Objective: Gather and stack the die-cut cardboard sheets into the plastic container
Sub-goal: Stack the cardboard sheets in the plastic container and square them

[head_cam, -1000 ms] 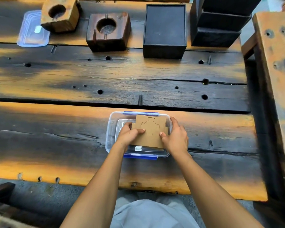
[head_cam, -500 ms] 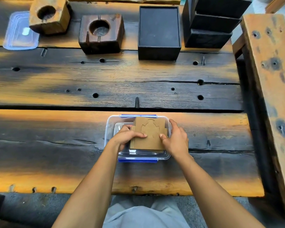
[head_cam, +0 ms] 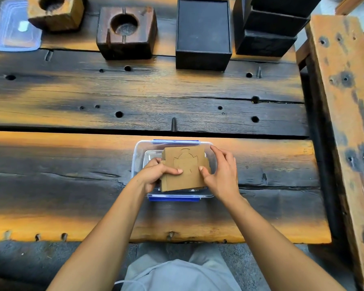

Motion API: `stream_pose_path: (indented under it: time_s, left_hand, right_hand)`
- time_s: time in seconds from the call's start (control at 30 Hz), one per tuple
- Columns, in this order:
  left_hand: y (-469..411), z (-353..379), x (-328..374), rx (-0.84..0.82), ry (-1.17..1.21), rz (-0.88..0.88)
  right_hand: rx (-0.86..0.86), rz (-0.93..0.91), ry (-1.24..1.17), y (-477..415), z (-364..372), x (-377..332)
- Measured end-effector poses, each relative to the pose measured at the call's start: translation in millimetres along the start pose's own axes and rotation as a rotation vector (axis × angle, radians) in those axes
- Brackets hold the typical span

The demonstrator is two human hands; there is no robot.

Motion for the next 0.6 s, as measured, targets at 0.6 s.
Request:
stream_pose_path:
  time_s: [0.6]
  left_hand:
    - [36, -41, 15, -0.118, -0.185, 0.324]
  right_hand:
    - [-0.679, 0.163, -0.382, -31, 9, -17]
Point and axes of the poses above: each hand's wrist, its own y-axis away from the middle knuckle, its own z-axis out of the palm, x = y × z, the point moved 3 cm from there along -y, towards the middle knuckle, and after that the axes turned 1 degree about y, right-handed, at the moved point
